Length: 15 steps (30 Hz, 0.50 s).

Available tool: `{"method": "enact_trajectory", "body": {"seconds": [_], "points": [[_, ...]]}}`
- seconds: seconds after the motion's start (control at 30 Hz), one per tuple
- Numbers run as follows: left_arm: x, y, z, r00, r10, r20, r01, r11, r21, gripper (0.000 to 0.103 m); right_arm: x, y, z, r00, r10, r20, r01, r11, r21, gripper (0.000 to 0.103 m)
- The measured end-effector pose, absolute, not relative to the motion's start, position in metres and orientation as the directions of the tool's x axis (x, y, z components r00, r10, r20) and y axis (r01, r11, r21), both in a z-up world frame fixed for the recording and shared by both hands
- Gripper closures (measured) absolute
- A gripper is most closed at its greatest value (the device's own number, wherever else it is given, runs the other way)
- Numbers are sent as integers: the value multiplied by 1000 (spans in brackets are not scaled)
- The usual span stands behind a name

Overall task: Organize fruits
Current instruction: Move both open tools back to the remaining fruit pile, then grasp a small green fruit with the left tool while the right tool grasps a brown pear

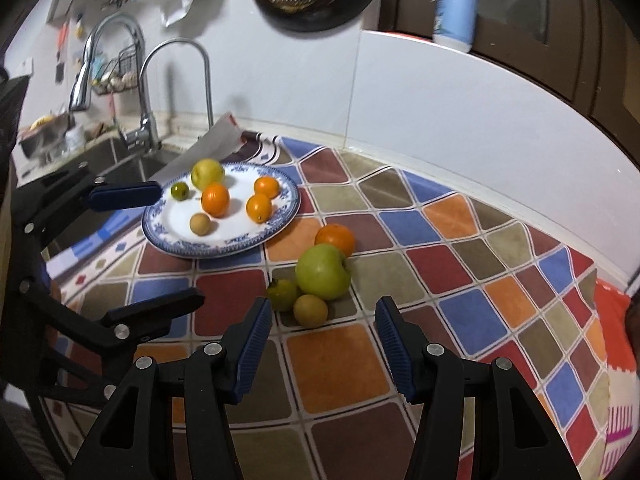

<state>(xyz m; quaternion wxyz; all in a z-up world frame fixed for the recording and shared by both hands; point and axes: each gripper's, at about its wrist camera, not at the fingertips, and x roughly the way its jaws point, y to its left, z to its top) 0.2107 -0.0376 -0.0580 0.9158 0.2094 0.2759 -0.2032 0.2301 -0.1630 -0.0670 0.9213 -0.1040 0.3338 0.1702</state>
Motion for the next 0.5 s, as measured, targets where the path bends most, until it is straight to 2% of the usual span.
{"method": "enact_trajectory", "body": {"seconds": [0.17, 0.3, 0.5], "points": [[227, -41, -74, 717, -285, -636, 545, 798, 257, 37, 245, -157, -82, 690, 249, -680, -426, 899, -103, 49], [239, -44, -84, 683, -308, -662, 584, 775, 243, 44, 256, -154, -93, 664, 254, -703, -447, 889, -101, 56], [249, -49, -92, 647, -342, -682, 636, 734, 236, 46, 270, -150, -108, 624, 274, -732, -473, 878, -75, 61]]}}
